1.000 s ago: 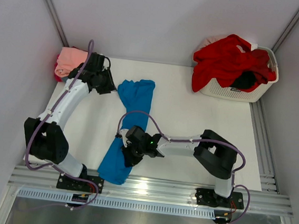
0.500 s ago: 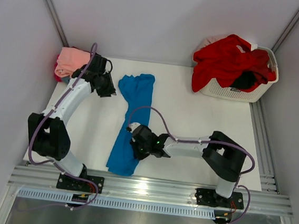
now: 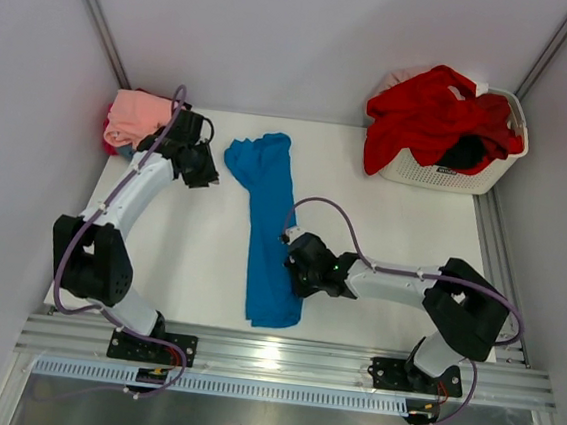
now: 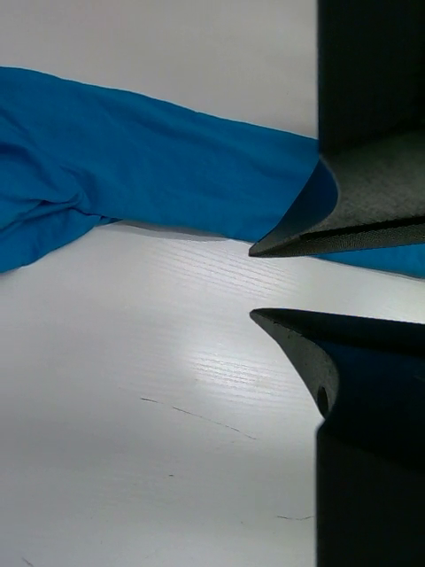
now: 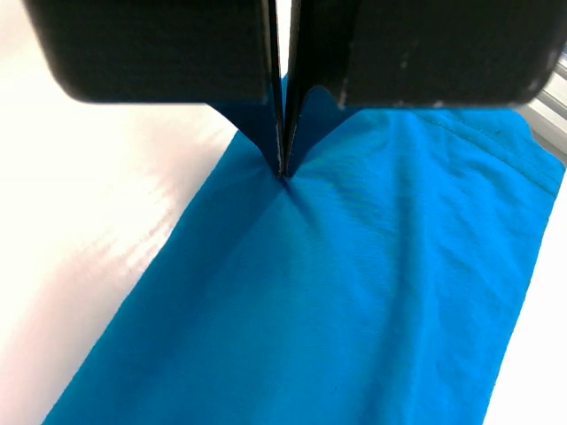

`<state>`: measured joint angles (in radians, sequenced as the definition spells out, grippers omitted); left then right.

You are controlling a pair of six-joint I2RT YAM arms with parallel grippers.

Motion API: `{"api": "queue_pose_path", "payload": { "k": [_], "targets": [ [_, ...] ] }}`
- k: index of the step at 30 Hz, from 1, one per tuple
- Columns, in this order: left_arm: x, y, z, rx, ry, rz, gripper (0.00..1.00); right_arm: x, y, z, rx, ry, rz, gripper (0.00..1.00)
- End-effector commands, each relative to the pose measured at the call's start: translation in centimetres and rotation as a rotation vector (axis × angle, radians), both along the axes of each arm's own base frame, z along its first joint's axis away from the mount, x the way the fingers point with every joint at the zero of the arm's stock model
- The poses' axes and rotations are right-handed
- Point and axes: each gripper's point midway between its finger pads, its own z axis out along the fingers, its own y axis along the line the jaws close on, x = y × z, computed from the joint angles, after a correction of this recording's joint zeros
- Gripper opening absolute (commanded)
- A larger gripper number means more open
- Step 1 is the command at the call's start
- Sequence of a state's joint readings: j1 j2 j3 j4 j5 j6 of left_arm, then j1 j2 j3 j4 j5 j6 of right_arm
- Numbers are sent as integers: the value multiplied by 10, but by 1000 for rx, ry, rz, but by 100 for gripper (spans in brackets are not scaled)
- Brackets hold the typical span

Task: Fold and stack the t-shirts
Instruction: Rotate the tshirt 90 degrees

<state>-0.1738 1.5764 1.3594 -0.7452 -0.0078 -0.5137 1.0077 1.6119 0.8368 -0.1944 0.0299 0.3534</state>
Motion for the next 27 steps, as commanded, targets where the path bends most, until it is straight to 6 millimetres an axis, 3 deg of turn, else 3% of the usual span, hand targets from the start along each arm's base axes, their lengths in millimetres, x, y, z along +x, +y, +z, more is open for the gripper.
{"api": "queue_pose_path", "payload": {
  "k": [1,3,4,5,7,8,10,12,13,14,16,18,19,21,22,27],
  "targets": [
    [0,-6,22,2,-80,-34,34,-14,-28,-7,-90,13,41,0],
    [-6,-10,21,-1,-66,-42,34,-18,-26,0,-59,15,56,8],
    [-9,-13,21,-8,-60,-43,33,-17,-22,13,-18,-5,58,13],
    [-16,-19,20,-8,-49,-56,33,-16,-19,21,7,-22,58,26],
    [-28,-24,27,-17,-78,-69,34,-15,-15,40,52,-56,61,36],
    [-34,-34,32,-29,-99,-95,34,-14,-13,58,89,-92,59,45],
    [-53,-42,32,-73,-115,-107,36,-7,-15,75,113,-139,34,52],
    [-75,-53,15,-121,-78,-134,37,-4,-18,94,153,-179,13,60],
    [-83,-57,23,-162,-105,-117,37,-3,-20,98,163,-189,2,61],
    [-100,-63,8,-176,-71,-133,37,-2,-22,104,186,-197,-21,65],
    [-129,-68,-17,-208,-38,-139,37,-3,-26,103,203,-196,-50,66],
    [-150,-78,-25,-244,-15,-159,38,-7,-32,93,222,-166,-101,68],
    [-169,-80,-52,-265,49,-148,38,-9,-34,89,228,-154,-118,68],
    [-189,-91,-58,-301,67,-186,38,-18,-39,75,248,-106,-154,69],
    [-205,-94,-76,-306,115,-193,38,-20,-39,72,264,-96,-167,69],
    [-241,-117,-101,-398,189,-274,38,-37,-47,51,302,-20,-201,75]
  ]
}}
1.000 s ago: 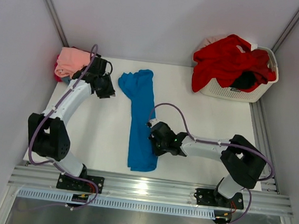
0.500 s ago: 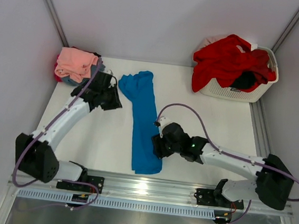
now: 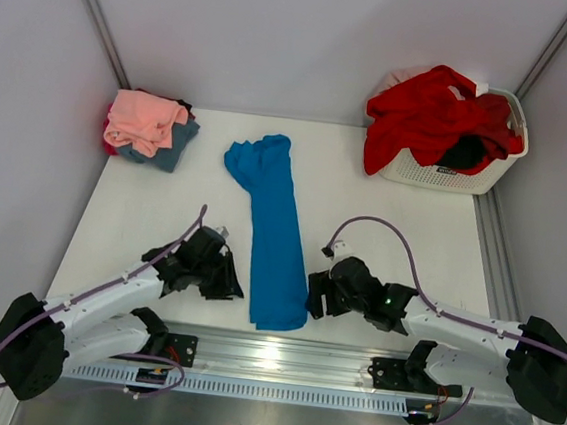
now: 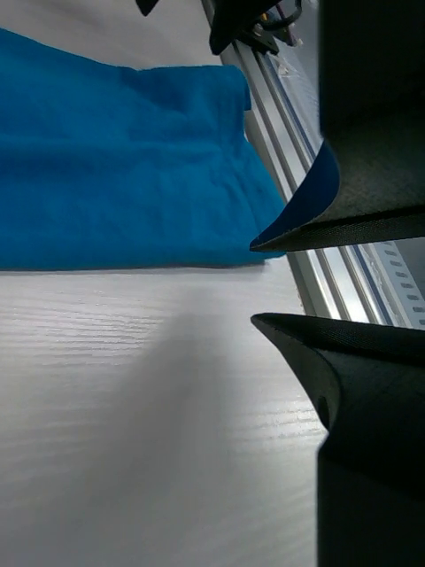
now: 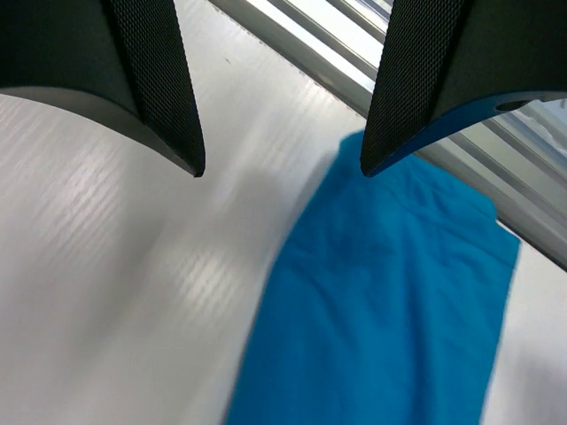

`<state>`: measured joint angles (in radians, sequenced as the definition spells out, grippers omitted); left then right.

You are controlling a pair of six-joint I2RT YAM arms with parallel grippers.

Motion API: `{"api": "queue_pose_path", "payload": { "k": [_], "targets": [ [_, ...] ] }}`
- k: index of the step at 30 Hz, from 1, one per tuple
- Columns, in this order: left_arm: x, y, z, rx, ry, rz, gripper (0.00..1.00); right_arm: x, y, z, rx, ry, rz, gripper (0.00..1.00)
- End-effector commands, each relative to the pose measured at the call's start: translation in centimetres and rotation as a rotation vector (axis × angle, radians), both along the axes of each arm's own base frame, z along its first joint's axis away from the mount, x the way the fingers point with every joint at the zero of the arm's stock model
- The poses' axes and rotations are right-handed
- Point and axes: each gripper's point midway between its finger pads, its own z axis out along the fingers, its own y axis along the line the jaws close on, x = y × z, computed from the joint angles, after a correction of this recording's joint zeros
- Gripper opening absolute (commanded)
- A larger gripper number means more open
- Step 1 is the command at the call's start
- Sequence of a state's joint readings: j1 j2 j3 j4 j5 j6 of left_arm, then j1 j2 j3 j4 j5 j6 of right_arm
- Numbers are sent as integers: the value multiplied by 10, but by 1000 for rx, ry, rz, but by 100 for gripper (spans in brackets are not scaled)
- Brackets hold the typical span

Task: Fold and stack the t-shirts
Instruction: Rotate the tshirt 90 degrees, then grab the bottom of the folded rectangular tshirt with both arms

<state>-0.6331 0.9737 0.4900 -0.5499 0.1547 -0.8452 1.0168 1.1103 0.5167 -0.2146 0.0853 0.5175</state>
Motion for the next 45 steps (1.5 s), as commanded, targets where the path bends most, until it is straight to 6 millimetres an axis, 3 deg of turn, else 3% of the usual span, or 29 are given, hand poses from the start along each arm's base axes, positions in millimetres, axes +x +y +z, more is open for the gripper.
{"api": "queue_pose_path", "payload": {
  "k": [1,11,17,25,30,33,36,37,38,40,42,44,45],
  "targets": [
    [-10,-34,9,-171,1,-22,38,-3,12,13,145,22,-51,76],
    [-22,-52,-13,-311,1,-46,41,-27,21,7,330,134,-53,79],
    [-26,-63,-29,-335,49,-73,41,-26,22,3,389,156,-75,79],
    [-37,-105,-22,-390,114,-211,41,-20,40,-5,432,186,-67,76],
    [-47,-113,-24,-376,153,-282,39,-15,51,-4,433,188,-53,74],
    [-45,-112,-18,-363,130,-301,39,-12,54,-5,419,187,-53,67],
    [-42,-110,-13,-340,110,-312,38,-9,55,-1,411,186,-62,46],
    [-41,-111,-9,-342,101,-317,36,-9,55,0,406,186,-65,30],
    [-41,-109,-9,-333,96,-322,36,-6,57,4,411,177,-68,23],
    [-41,-109,-5,-331,92,-330,33,-5,57,9,405,172,-69,9],
    [-43,-108,-3,-334,97,-334,28,-5,54,9,387,176,-78,4],
    [-47,-106,-1,-327,109,-340,14,-5,54,12,381,178,-82,0],
    [-48,-105,0,-325,113,-344,2,-5,53,15,379,181,-82,0]
  ]
}}
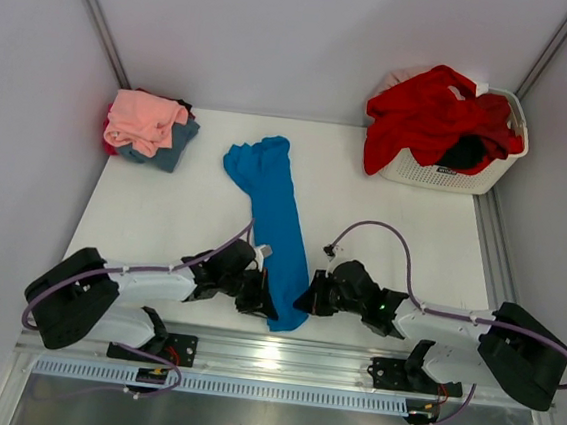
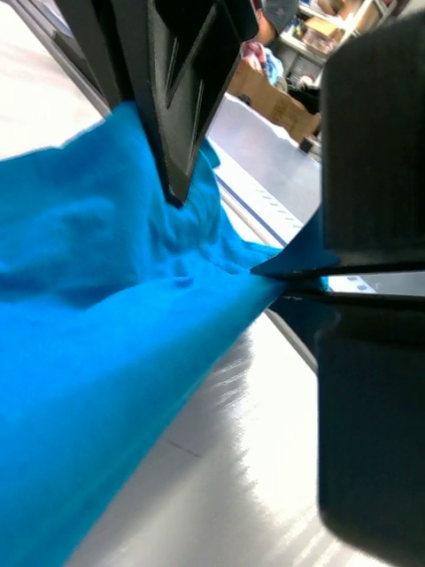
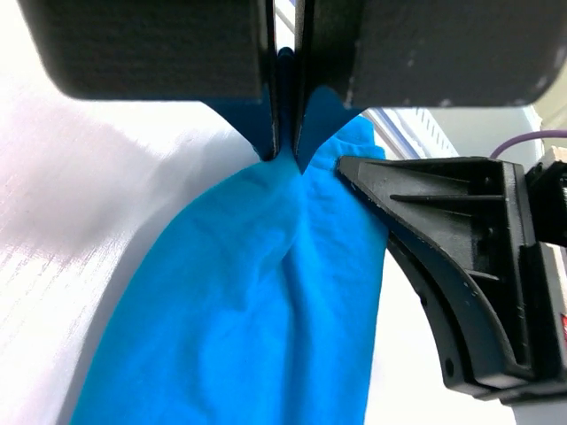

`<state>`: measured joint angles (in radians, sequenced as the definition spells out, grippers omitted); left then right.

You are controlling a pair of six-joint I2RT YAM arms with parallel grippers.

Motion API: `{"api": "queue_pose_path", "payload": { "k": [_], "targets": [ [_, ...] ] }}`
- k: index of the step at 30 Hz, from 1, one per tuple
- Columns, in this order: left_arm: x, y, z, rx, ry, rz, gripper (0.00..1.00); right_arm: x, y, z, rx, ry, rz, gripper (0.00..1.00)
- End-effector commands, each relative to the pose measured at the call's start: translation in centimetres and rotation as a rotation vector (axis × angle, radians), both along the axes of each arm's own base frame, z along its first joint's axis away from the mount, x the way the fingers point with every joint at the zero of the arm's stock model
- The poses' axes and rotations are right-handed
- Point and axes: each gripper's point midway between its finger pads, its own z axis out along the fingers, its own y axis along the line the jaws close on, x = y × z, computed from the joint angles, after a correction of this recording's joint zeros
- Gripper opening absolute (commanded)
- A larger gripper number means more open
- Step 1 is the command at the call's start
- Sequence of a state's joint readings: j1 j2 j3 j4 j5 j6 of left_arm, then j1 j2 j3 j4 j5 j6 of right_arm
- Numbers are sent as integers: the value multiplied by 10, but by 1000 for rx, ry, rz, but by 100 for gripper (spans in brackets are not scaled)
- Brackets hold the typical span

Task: Fold and stack the t-shirts
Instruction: Grab the bottom of the folded rectangular tshirt with both arms

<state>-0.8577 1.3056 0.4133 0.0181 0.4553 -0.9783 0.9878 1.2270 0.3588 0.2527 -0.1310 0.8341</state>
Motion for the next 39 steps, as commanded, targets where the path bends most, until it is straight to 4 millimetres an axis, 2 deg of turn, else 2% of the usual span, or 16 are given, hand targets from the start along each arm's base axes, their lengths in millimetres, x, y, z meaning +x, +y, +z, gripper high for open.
{"api": "queue_pose_path", "payload": {
  "k": [1,6,8,10,15,19,25,26,29,32,33,34,36,37,38,39],
  "targets": [
    [-6,-1,16,-9,-14,-52,1,9,5,23,15,-35,-16,0],
    [-16,7,34,-14,-17,-86,0,0,7,43,-9,2,24,0],
    [-24,15,39,6,2,-100,1,-9,-2,36,-85,50,33,0],
    [-32,19,44,-3,18,-111,0,-15,2,46,-87,71,56,0],
    [-49,36,55,-10,37,-122,0,-40,-3,46,-118,189,106,0],
    [-62,49,55,5,73,-116,1,-56,-8,48,-151,240,129,0],
    [-74,69,56,35,79,-73,0,-60,-14,63,-158,225,122,0],
    [-68,72,56,58,48,-44,1,-56,-15,68,-159,196,113,0],
    [-56,79,74,85,-32,-5,1,-42,-17,80,-176,120,83,0],
    [-30,82,99,132,-158,50,1,-21,-15,96,-184,25,76,0],
    [-21,86,99,171,-194,63,1,-8,-14,101,-193,-10,72,0],
    [-10,82,116,162,-231,79,1,0,-13,105,-191,-28,69,0],
    [2,85,113,238,-244,78,1,17,-12,104,-215,-61,75,0],
    [8,85,114,249,-253,85,0,25,-7,111,-204,-82,72,0],
    [18,79,123,242,-281,85,1,31,-5,107,-220,-84,79,0],
    [25,78,124,245,-285,98,1,41,-2,112,-209,-115,79,0]
  ]
}}
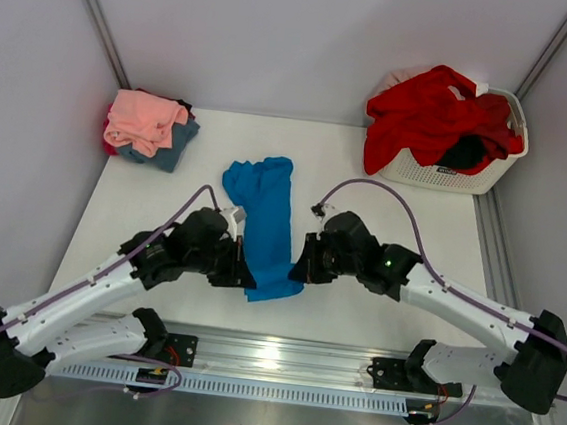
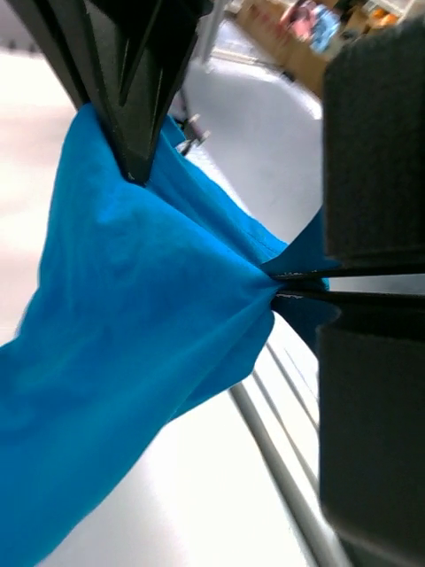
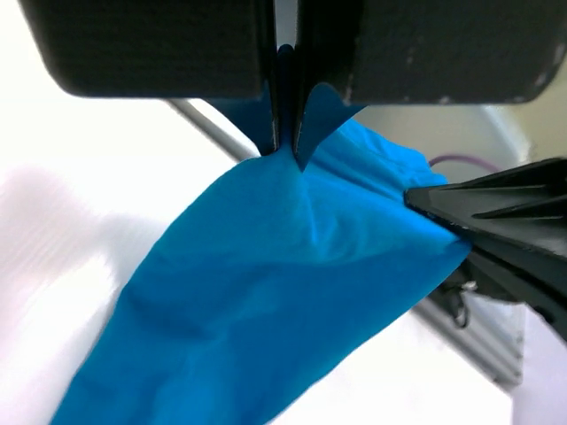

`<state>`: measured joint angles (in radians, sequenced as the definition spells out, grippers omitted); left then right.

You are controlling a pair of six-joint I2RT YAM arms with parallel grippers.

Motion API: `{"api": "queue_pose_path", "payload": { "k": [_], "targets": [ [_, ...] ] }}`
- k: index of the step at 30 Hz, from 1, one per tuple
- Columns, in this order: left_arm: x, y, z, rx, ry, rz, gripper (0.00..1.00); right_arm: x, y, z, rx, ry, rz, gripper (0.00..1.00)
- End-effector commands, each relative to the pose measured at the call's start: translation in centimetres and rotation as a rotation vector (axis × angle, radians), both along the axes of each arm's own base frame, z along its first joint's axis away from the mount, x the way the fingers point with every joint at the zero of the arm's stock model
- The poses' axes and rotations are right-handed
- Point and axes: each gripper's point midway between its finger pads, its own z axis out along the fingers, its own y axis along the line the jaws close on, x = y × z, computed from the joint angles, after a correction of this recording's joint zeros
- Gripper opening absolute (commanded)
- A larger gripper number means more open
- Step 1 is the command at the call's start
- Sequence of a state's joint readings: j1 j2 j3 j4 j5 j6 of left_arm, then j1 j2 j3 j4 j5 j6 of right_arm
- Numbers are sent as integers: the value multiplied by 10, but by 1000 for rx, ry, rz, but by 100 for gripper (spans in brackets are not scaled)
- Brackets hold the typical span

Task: Fold and stack the t-shirts
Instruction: Grab the bottom of the folded rectangular tshirt with both arms, then fold the folded rectangular tshirt in 1/3 of the way

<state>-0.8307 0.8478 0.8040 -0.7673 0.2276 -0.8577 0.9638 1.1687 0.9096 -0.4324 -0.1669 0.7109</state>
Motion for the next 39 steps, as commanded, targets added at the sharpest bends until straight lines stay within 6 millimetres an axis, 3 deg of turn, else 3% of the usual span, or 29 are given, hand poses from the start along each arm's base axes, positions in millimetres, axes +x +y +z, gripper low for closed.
{"api": "queue_pose_path", "payload": {
  "k": [1,5,9,10,19,23,28,39],
  "targets": [
    [19,21,-6,148,-41,30,1,32,-13,-11,-120,-98,4,0],
    [50,13,1,122,-80,56,1,58,-6,-12,-112,-132,-3,0],
    [68,4,2,66,-74,62,1,81,4,-19,-117,-137,2,0],
    [71,2,4,50,-67,60,1,86,5,-28,-136,-119,11,0],
    [93,-17,6,-14,-43,21,1,119,20,-23,-82,-110,3,0],
    [105,-22,-5,-22,-5,22,1,142,18,-28,-78,-91,-22,0],
    [128,-16,-17,-6,2,75,1,159,17,-31,-76,-96,-38,0],
    [171,11,-55,69,22,238,1,179,21,-77,-89,-62,-14,0]
  ]
}}
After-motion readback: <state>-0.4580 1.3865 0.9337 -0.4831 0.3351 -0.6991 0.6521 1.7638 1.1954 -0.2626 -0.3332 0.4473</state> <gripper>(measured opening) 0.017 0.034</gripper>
